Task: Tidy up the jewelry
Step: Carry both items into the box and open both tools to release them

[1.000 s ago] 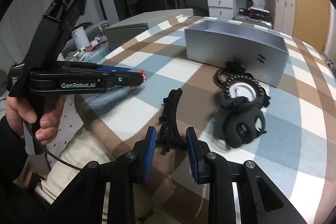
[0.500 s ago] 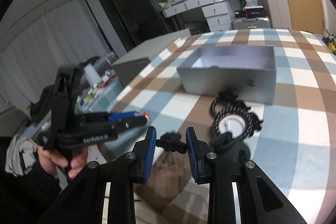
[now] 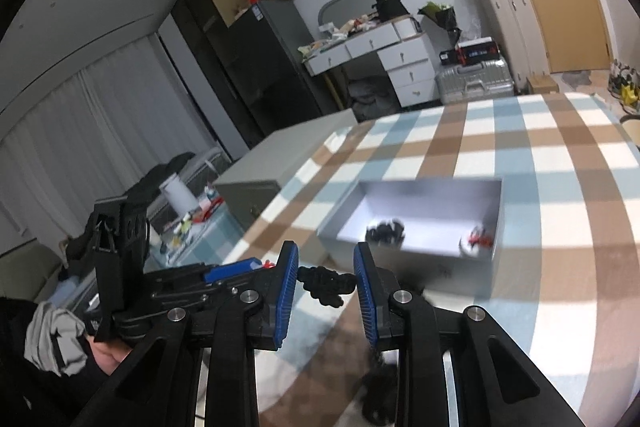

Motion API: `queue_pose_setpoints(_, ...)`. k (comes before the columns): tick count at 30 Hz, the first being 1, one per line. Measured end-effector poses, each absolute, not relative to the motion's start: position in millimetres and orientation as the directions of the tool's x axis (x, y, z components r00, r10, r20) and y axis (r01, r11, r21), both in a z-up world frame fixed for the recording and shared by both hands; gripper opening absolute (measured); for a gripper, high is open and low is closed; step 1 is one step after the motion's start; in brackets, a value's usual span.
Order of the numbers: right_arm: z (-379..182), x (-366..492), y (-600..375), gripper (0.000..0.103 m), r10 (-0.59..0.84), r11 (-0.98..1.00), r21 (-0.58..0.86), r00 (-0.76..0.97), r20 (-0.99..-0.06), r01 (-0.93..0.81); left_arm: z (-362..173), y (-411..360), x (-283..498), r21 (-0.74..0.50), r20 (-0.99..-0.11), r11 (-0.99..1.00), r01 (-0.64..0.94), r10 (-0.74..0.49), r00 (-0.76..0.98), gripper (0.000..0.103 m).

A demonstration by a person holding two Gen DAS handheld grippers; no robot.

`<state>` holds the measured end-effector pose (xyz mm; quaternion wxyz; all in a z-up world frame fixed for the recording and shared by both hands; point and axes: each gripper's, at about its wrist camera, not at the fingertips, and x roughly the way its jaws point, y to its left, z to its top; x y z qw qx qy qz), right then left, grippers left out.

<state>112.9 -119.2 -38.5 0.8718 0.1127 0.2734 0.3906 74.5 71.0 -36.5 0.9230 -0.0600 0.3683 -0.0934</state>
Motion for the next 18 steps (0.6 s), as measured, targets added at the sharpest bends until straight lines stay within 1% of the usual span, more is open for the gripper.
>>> queue_pose_setpoints(7,-12.7,142.9,-129.6,0.028,0.748,0.663,0.426,0.569,-0.342,-0.615,-27.5,64.0,105.9,-0.174,-0.657,0.973,0.155,-0.232,0.718,0.024)
queue_pose_setpoints(12,-7.3,167.9,-132.7,0.028,0.746,0.664,0.439,0.569,-0.345,-0.605,-24.6,51.0,128.4,-0.17,-0.658,0.967,0.191,-0.255,0.708,0.024)
queue_pose_setpoints(18,-12.9,194.1,-134.7,0.028,0.744,0.666,0.466,0.56,-0.363,-0.582,-33.8,35.3,158.9,-0.176,-0.693,0.957,0.231,-0.288,0.661,0.024)
